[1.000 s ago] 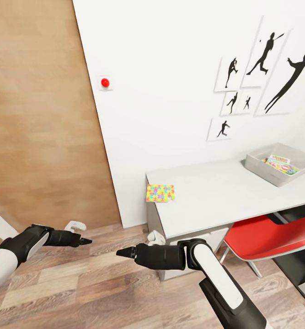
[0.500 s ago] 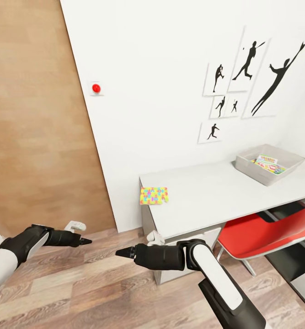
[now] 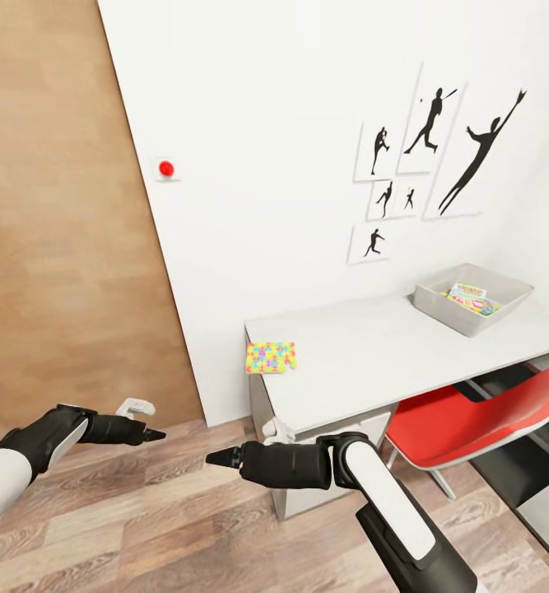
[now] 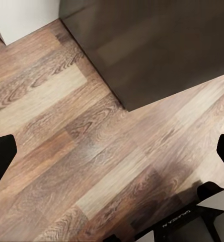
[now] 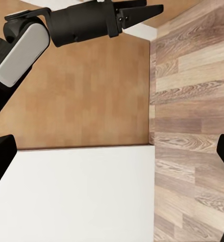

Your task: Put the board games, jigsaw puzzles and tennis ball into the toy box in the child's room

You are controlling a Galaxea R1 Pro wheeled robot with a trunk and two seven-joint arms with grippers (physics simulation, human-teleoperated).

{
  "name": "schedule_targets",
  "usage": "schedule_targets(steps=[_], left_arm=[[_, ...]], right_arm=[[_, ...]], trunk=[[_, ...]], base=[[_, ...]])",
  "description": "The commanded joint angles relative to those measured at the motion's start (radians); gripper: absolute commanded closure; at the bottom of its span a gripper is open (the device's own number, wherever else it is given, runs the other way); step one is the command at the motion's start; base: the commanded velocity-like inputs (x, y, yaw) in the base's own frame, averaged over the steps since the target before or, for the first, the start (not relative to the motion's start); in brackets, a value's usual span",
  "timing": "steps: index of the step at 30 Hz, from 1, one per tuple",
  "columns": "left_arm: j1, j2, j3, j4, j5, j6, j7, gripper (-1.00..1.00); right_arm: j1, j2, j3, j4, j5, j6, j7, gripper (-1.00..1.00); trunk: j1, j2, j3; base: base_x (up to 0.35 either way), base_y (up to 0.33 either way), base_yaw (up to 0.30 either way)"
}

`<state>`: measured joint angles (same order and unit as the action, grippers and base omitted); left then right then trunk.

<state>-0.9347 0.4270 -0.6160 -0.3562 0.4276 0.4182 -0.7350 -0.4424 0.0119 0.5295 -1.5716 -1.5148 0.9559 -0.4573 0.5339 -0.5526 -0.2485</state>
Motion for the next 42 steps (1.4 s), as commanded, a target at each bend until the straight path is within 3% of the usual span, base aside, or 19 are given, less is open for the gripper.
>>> schedule_targets(steps=[1, 9, 16, 28, 34, 42], left_arm=[[-0.001, 0.001, -0.005, -0.001, 0.01, 0.008, 0.001, -1.0], [-0.001, 0.001, -0.005, -0.001, 0.01, 0.008, 0.001, -1.0], [-0.001, 0.001, -0.005, -0.001, 0.01, 0.008, 0.001, -1.0], [-0.001, 0.001, -0.005, -0.001, 0.01, 0.008, 0.002, -1.0], [-0.001, 0.001, -0.005, -0.001, 0.01, 0.008, 0.002, -1.0], [-0.001, 0.001, -0.005, -0.001, 0.009, 0.008, 0.002, -1.0]], right_arm=[[-0.001, 0.0, 0.0, -0.001, -0.009, 0.001, -0.011, -1.0], [-0.001, 0.0, 0.0, -0.001, -0.001, 0.001, -0.01, -1.0], [-0.001, 0.013, 0.0, 0.0, 0.059, -0.011, -0.009, -1.0], [-0.001, 0.026, 0.006, -0.001, 0.075, -0.068, -0.01, -1.0], [-0.001, 0.027, 0.053, 0.001, 0.171, -0.099, -0.008, -1.0], [-0.001, 0.026, 0.054, 0.0, 0.187, -0.123, -0.006, -1.0]], trunk=[[0.0, -0.002, 0.0], [0.0, -0.002, 0.013], [0.0, -0.002, 0.025], [0.0, -0.002, 0.03], [0.0, -0.002, 0.03], [0.0, -0.002, 0.03]], base=[[0.0, 0.0, -0.002], [0.0, 0.0, 0.0], [0.0, 0.0, 0.0], [0.0, 0.0, 0.0], [0.0, 0.0, 0.0], [0.0, 0.0, 0.0]])
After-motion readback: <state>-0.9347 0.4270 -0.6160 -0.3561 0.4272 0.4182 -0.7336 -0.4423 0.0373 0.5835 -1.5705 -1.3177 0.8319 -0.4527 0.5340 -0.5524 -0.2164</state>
